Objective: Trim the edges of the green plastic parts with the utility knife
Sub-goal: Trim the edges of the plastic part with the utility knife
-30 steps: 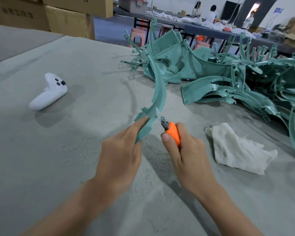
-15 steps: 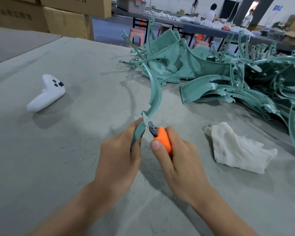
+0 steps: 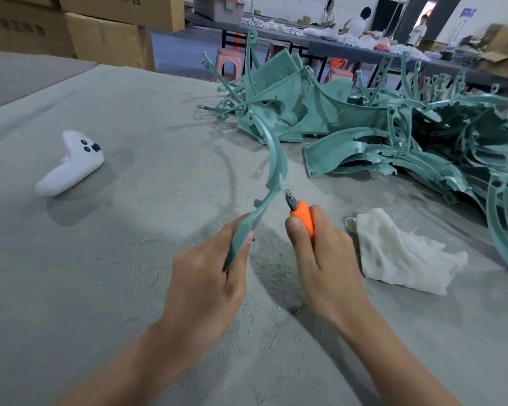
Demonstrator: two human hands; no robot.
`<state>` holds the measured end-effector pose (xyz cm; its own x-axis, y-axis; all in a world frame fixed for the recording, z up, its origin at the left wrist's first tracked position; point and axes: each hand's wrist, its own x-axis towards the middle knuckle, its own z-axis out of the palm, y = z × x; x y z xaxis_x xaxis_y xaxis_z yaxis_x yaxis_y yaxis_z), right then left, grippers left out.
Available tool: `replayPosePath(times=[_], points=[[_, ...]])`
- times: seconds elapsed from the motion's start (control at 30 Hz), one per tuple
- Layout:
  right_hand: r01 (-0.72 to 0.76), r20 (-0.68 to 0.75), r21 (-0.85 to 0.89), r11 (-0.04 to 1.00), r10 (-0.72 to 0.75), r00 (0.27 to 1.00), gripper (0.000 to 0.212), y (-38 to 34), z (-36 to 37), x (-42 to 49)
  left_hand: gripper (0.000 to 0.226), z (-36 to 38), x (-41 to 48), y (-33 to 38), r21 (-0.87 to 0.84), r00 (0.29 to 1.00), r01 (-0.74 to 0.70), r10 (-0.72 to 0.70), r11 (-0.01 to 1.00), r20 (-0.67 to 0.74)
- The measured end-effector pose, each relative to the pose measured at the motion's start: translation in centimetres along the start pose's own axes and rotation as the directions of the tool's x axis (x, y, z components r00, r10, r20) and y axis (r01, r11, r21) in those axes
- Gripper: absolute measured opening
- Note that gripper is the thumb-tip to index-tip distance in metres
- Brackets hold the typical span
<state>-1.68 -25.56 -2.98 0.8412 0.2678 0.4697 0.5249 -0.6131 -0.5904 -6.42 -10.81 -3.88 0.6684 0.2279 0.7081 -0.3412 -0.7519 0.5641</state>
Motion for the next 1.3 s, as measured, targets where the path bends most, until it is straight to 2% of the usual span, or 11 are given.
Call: replayPosePath(times=[0.13,0.23,0.43,0.67,0.83,0.93,1.07,1.3], points=[[0.122,0.092,0.072,0.990,-0.129,0.987,0.039,-1.6,0.5,-1.2,0.021,-0.2,0.2,-0.3,-0.013,1.000,0.018,-0.018,1.000,-0.023],[0.151,0.111,0.087,0.985,-0.160,0.981,0.038,-2.4,0.8,-1.6,0.014,-0.5,0.3,-0.5,-0.041,0.999,0.000,-0.001,0.999,-0.039],[0.138,0.079,0.067,0.988,-0.143,0.987,0.037,-2.1,0.7,-1.4,0.019,-0.2,0.2,-0.4,-0.019,0.999,0.015,-0.016,1.000,-0.032],[0.001,0.029,0.008,1.000,-0.001,1.000,0.041,-0.2,0.1,-0.3,0.022,-0.3,0.1,-0.1,0.056,0.998,-0.034,0.036,0.998,-0.044],[0.145,0.104,0.107,0.984,-0.156,0.982,0.043,-1.6,0.4,-1.3,0.022,-0.4,0.2,-0.3,0.057,1.000,-0.019,0.019,0.998,-0.007],[0.174,0.115,0.115,0.978,-0.188,0.975,0.044,-2.1,0.6,-1.6,0.022,-0.7,0.3,-0.8,0.082,0.999,-0.027,0.026,0.996,0.019],[0.125,0.108,0.114,0.986,-0.138,0.985,0.043,-1.4,0.4,-1.2,0.023,-0.8,0.6,-1.0,0.168,0.999,-0.043,0.039,0.985,0.029],[0.034,0.052,0.037,0.999,-0.036,0.998,0.043,-0.3,0.6,-0.7,0.032,-0.7,0.3,-1.1,0.168,0.995,-0.081,0.070,0.982,0.072]])
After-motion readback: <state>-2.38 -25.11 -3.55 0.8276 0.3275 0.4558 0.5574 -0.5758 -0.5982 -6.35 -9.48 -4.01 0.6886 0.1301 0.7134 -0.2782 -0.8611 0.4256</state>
